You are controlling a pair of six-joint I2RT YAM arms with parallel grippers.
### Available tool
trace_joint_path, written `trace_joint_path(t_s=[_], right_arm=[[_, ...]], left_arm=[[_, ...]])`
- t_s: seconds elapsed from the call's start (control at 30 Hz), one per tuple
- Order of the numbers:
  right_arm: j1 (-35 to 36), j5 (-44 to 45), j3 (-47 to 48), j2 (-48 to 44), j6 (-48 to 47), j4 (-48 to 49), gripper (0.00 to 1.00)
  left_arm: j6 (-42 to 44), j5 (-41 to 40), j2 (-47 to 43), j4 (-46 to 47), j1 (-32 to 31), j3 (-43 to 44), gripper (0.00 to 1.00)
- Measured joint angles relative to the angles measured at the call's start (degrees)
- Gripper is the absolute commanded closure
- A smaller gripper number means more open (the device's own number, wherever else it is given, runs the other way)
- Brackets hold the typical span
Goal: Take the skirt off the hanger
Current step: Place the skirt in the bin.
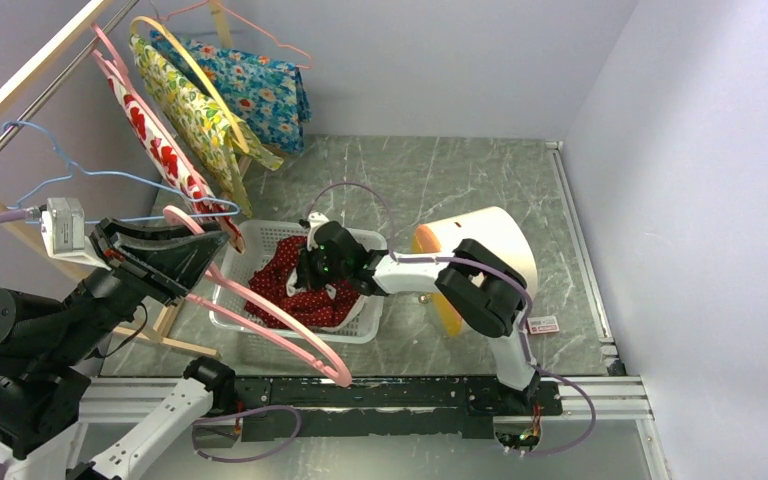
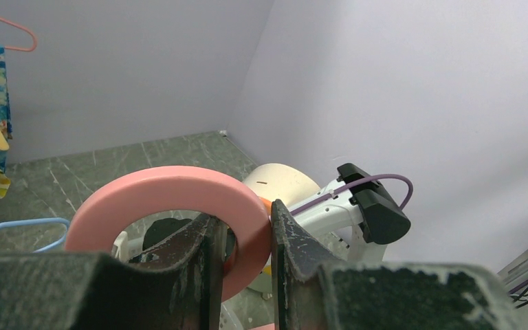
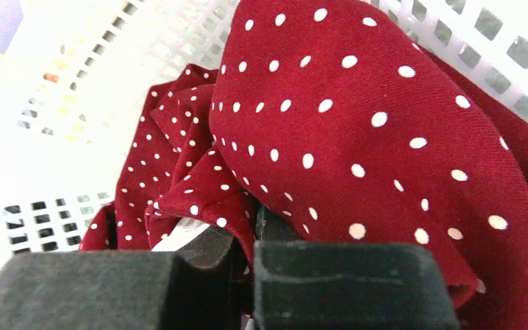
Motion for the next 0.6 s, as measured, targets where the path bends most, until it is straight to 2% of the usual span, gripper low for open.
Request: trace_joint_path(t_s=[0.13, 0.3, 0.47, 0.53, 0.6], right_arm=[[-0.39, -1.29, -0.11, 0.13, 1.44, 1.29, 0.99], [-0.26, 0.66, 1.33, -1.92, 0.63, -4.61, 0.62], [0.13, 3.67, 1.4, -11.1, -2.1, -15.54, 0.17], [0.17, 5.14, 1.38, -15.67, -3.28, -19.39, 0.06], [0.17, 7.23, 0.26, -21.53, -4.9, -22.34, 0.04]], left_arm=[[0.0, -0.33, 0.09, -0.26, 0.0, 0.15, 0.93], [0.02, -0.61, 0.17, -0.35, 0.0, 0.15, 0.93], [0.02, -0.66, 1.01, -0.35, 0.0, 0.13, 0.93], [0.07, -0.74, 1.33, -0.37, 0.0, 0.13, 0.93], [0.24, -1.11, 1.57, -0.5, 0.0, 0.09, 0.93]])
